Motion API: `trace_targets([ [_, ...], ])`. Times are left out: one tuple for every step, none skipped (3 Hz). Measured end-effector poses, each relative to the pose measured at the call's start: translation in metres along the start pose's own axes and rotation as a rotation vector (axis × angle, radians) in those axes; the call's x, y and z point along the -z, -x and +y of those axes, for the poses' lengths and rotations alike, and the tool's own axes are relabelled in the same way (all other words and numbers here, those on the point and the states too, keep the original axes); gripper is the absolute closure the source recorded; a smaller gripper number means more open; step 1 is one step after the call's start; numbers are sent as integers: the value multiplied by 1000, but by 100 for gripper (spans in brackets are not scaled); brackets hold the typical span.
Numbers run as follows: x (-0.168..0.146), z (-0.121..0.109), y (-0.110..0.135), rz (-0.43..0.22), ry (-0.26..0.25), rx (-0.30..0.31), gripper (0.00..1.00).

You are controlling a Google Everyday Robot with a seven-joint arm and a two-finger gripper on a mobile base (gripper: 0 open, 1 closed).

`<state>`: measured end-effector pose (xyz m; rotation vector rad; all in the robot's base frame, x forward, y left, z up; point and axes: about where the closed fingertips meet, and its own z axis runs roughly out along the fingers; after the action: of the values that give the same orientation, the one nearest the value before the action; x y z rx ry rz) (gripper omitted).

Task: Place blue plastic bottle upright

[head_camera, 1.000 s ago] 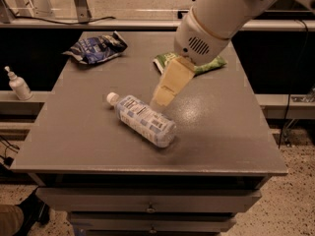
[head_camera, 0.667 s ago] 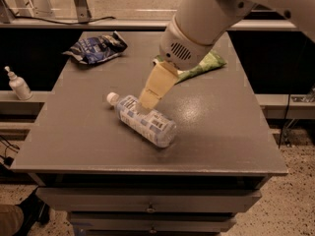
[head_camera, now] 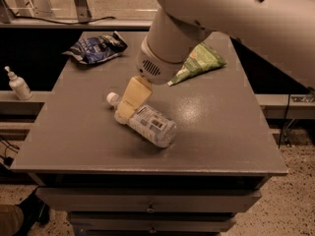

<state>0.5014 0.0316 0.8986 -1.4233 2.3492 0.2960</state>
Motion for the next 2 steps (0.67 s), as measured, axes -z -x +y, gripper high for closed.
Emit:
trace_targets([
  [-29,5,0,33,-1,-26,0],
  [-54,10,-2,74,-1,-47,0],
])
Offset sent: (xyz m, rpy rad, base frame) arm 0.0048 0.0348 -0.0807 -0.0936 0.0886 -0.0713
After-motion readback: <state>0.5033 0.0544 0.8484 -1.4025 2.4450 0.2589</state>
